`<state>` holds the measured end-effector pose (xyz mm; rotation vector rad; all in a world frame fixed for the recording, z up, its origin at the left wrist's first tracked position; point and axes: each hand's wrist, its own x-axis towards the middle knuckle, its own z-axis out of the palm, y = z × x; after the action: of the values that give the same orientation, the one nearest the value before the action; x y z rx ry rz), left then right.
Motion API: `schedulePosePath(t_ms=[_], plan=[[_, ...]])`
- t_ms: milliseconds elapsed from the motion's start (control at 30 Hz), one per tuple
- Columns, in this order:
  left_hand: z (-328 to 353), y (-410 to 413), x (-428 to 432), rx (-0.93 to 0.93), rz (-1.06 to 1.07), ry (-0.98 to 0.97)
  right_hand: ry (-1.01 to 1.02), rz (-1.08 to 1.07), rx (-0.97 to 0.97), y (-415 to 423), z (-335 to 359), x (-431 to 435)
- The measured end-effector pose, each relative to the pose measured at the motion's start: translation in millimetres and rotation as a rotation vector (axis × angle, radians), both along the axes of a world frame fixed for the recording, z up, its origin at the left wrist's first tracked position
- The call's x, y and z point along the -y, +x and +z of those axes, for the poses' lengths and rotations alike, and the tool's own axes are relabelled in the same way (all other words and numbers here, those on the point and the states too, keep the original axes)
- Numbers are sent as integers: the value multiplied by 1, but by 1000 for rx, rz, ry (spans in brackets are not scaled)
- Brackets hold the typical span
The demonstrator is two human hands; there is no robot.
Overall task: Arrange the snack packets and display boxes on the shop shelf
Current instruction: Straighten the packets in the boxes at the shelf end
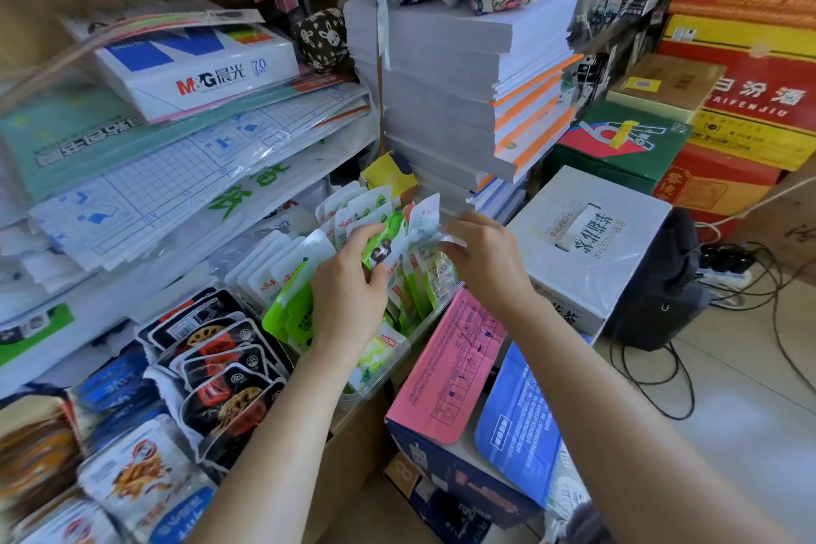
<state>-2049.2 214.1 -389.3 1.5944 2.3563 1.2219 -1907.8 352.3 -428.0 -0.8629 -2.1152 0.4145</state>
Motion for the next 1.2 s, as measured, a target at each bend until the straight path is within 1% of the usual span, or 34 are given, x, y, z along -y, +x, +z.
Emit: schedulePosePath(t_ms=[67,133,200,300,400,467,533,633,700,767,867,900,1000,1033,1067,1133,1200], plan=[[5,3,-1,30,25,-12,-122,4,-82,-2,5,3],[10,4,-5,13,38,-74,-231,78,-140,-6,7,5],[19,5,-10,-34,45,-157,-278,134,-106,-7,3,3],[34,7,-16,-116,29,-244,-330,152,25,-6,2,-4],[36,4,-22,-180,38,-401,-358,184,-23,-7,8,-5],[34,-1,-24,-112,17,-448,-350,177,-76,-6,10,-3],[32,-4,-26,-20,-6,-421,-403,180,-139,-4,8,-3],[32,-1,-27,-5,-8,-356,-556,218,-216,0,10,-2],[32,2,-28,10,-22,-294,-606,216,-231,3,12,-5],[32,2,-33,72,-45,-271,-590,208,-245,5,14,-7],[28,-7,-46,126,-87,-314,-594,225,-264,5,12,-6],[28,-9,-48,190,-103,-331,-612,221,-253,4,11,-5],[43,-3,-44,488,-73,-308,-642,171,-186,0,6,-6],[45,-1,-40,561,-77,-299,-643,171,-164,-1,5,-6],[46,1,-36,590,-85,-294,-659,184,-157,-3,5,-6],[42,3,-25,547,-96,-325,-738,228,-157,-5,4,-4],[37,4,-17,396,-97,-395,-833,263,-167,-9,2,-4]])
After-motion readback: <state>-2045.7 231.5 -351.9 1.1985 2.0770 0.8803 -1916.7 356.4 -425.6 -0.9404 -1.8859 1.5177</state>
